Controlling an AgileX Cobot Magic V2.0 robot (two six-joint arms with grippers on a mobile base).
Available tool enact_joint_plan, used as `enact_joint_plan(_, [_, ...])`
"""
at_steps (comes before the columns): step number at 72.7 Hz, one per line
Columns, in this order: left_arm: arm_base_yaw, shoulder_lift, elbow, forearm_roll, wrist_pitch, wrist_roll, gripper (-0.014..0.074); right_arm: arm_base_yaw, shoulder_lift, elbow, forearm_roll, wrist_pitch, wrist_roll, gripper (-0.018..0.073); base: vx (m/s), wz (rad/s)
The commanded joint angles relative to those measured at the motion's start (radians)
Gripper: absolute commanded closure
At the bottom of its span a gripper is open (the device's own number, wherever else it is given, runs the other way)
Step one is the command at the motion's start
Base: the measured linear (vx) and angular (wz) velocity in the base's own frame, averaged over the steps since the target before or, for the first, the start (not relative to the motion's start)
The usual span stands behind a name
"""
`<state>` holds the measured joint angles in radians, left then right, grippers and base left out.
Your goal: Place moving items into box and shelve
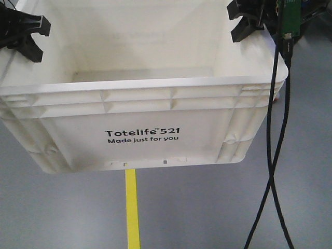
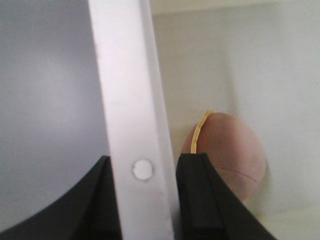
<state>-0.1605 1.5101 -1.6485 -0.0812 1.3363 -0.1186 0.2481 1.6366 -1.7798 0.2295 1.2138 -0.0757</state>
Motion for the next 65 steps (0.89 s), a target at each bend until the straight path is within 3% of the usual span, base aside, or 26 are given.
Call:
enact_joint_plan(1, [-0.018,-0.052,-0.038,-0.156,-0.078,0.018,0.06,0.016,-0.06,-0.041,0.165,-0.092,-0.031,0.0564,0.25,0.44])
enact_joint_plan(65, [-0.018,-0.052,-0.038,-0.156,-0.075,0.018,0.06,0.016,-0.06,-0.041,0.165,-0.087,-0.031,0.0564,0.35,0.35])
